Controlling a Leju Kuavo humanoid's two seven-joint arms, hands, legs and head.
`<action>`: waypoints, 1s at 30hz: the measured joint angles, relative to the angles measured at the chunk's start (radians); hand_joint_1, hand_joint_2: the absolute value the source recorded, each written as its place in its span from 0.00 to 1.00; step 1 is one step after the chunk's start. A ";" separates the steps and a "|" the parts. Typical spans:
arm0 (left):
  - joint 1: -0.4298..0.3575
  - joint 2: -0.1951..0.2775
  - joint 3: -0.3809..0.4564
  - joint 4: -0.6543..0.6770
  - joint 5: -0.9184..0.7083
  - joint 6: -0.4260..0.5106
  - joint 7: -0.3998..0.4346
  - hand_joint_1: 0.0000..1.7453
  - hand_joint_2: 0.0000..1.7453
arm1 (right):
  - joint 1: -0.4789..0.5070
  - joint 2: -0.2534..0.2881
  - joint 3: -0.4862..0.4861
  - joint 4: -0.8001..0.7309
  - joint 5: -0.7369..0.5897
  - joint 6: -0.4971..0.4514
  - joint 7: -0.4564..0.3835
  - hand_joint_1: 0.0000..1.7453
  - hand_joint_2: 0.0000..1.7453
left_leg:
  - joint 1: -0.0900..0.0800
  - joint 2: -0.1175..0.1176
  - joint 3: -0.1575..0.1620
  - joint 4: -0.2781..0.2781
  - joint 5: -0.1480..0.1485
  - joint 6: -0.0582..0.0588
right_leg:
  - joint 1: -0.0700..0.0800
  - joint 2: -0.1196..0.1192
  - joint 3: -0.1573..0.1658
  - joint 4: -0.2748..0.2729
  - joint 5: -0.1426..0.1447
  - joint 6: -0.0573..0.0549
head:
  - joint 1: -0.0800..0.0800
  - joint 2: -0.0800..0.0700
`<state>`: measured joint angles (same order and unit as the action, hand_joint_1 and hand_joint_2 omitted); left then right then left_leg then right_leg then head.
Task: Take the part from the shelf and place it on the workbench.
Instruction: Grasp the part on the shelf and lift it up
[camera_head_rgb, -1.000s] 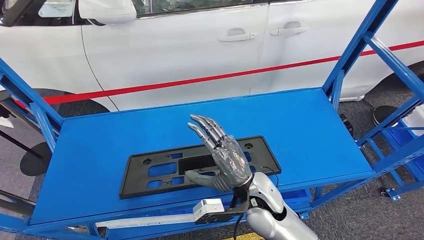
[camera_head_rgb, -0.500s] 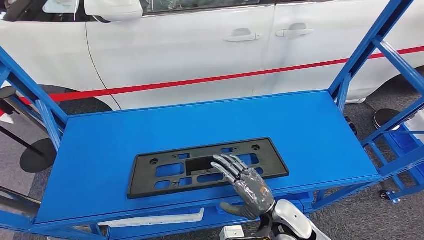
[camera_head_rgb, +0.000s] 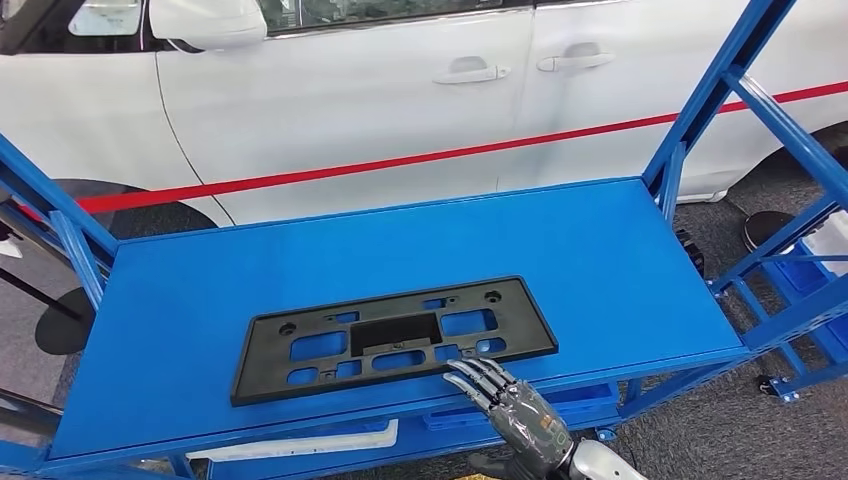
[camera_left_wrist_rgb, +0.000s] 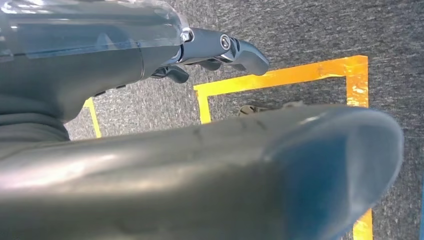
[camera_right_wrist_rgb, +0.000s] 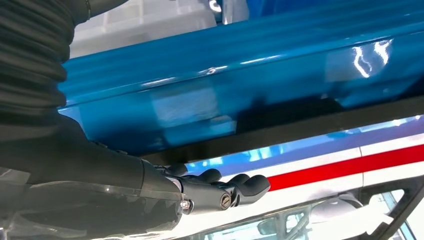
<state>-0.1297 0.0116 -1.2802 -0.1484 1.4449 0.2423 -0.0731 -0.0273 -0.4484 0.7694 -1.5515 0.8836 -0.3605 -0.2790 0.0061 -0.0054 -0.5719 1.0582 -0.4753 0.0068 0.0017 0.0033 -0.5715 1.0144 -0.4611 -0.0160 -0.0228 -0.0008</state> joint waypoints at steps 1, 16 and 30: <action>0.000 -0.001 -0.001 0.000 -0.003 0.000 0.004 0.00 0.00 | 0.004 -0.001 0.000 -0.002 -0.001 -0.004 0.000 0.00 1.00 | -0.003 0.000 0.015 -0.032 0.006 0.004 | 0.001 0.000 -0.001 0.001 -0.001 0.004 | 0.000 0.000; 0.008 -0.019 -0.018 0.000 -0.020 -0.002 0.019 0.00 0.00 | 0.048 0.004 0.002 -0.007 0.008 -0.140 -0.032 0.00 1.00 | 0.002 -0.002 0.025 -0.053 0.011 0.010 | -0.026 -0.001 0.003 0.015 -0.008 0.051 | 0.003 0.000; 0.004 -0.025 -0.034 0.000 -0.022 -0.012 0.027 0.00 0.00 | 0.003 0.123 0.030 0.042 0.055 -0.136 -0.015 0.00 1.00 | 0.003 0.000 -0.009 0.025 -0.010 -0.011 | -0.012 -0.002 0.008 0.002 -0.008 0.004 | 0.001 0.000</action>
<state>-0.1259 -0.0134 -1.3145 -0.1484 1.4234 0.2305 -0.0465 -0.0238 -0.3257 0.7991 -1.5097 0.9388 -0.4965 -0.2937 0.0095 -0.0050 -0.5813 1.0828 -0.4854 -0.0041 -0.0103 0.0009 -0.5633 1.0169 -0.4687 -0.0116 -0.0215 -0.0008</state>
